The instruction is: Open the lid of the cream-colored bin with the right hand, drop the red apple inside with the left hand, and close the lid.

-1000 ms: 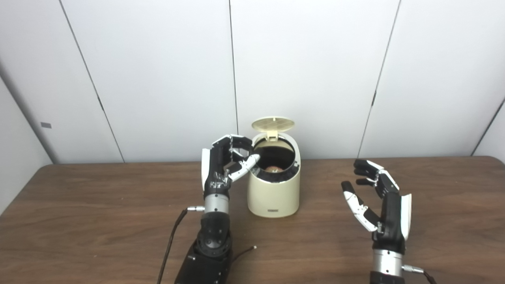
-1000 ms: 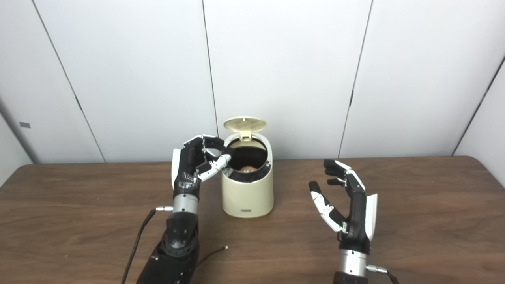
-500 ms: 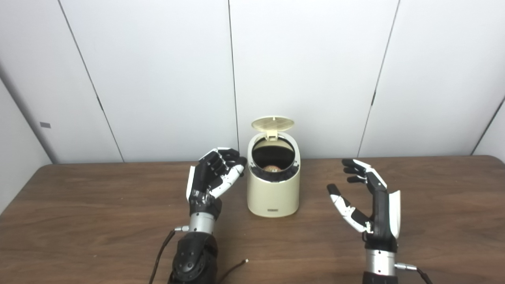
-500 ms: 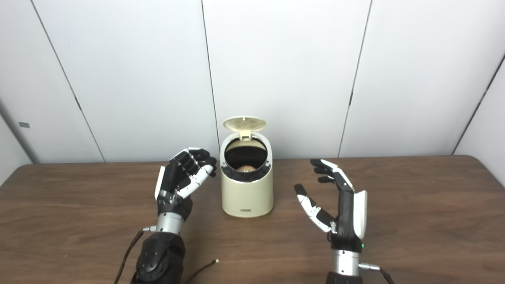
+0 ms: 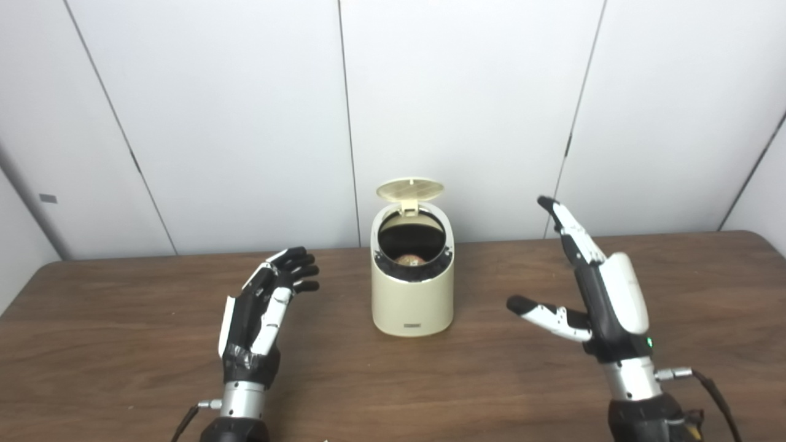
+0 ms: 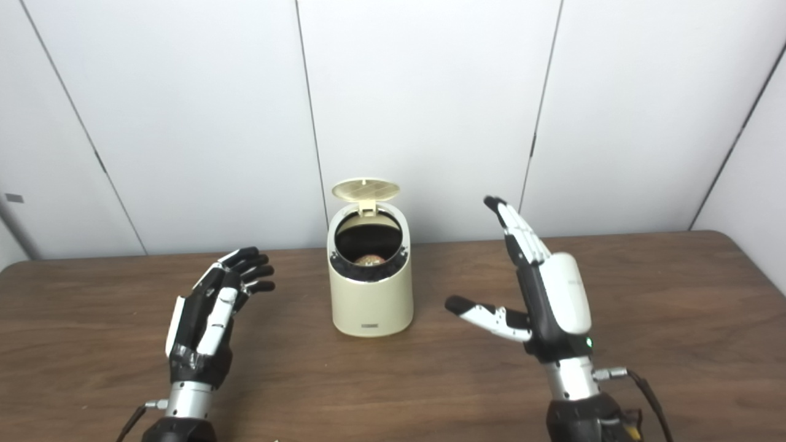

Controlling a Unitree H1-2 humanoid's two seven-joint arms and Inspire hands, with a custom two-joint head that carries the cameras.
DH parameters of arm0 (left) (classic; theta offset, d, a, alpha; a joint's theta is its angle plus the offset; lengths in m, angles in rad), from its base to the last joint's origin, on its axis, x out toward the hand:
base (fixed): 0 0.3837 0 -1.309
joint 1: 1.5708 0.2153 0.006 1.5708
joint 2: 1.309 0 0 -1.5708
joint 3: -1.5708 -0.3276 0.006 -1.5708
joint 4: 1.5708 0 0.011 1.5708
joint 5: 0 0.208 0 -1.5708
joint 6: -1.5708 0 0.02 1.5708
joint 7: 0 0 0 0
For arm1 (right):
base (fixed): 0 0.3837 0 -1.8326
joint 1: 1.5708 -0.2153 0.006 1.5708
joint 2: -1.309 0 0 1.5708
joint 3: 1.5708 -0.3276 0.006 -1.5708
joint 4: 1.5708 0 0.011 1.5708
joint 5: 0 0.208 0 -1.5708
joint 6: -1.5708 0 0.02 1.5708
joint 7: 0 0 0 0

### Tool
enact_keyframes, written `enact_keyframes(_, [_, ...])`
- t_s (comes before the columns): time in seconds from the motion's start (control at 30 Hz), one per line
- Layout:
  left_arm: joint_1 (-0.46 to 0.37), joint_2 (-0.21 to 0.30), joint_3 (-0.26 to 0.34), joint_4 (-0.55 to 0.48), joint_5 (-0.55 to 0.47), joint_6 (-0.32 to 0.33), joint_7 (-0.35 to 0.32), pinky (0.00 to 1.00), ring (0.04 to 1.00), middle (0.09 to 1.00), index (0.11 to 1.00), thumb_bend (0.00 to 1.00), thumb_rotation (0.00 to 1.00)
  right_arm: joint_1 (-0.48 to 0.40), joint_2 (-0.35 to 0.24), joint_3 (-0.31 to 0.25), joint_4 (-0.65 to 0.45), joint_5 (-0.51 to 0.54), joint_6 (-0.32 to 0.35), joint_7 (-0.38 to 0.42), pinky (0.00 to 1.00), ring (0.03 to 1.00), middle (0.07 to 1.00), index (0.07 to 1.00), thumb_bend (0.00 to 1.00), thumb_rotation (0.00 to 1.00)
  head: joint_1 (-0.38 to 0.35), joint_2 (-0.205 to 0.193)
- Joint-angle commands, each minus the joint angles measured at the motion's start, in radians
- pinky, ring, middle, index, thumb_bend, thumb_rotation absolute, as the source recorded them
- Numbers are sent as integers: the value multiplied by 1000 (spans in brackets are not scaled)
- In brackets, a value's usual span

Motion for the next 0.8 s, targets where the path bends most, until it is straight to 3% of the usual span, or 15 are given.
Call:
enact_keyframes(0.0, [-10, 6, 12, -32, 17, -48, 2, 649, 713, 730, 725, 494, 717, -78, -11, -7, -77, -12, 63, 77, 888, 949, 963, 978, 731, 913, 0, 0])
enact_keyframes(0.1, [-3, -8, 20, -16, 23, -60, 8, 652, 718, 736, 726, 526, 677, -151, -18, -5, -136, -49, 142, 166, 885, 944, 951, 966, 751, 915, -2, 0])
enact_keyframes(0.27, [2, -17, 22, 4, 40, -79, 11, 675, 725, 742, 731, 494, 699, -239, -29, 10, -174, -89, 219, 282, 896, 985, 990, 997, 741, 905, -6, 1])
enact_keyframes(0.5, [8, -26, 25, 26, 63, -99, 14, 685, 737, 749, 737, 515, 683, -358, -74, 60, -152, -160, 260, 439, 829, 995, 955, 950, 779, 855, -7, 4])
enact_keyframes(0.63, [10, -32, 27, 37, 73, -107, 16, 686, 737, 751, 739, 547, 644, -398, -89, 76, -115, -163, 273, 493, 785, 967, 921, 911, 776, 784, -7, 5])
enact_keyframes(0.77, [16, -36, 26, 33, 92, -94, 28, 676, 731, 745, 734, 564, 634, -452, -113, 104, -71, -186, 298, 575, 779, 919, 882, 873, 756, 792, -6, 8])
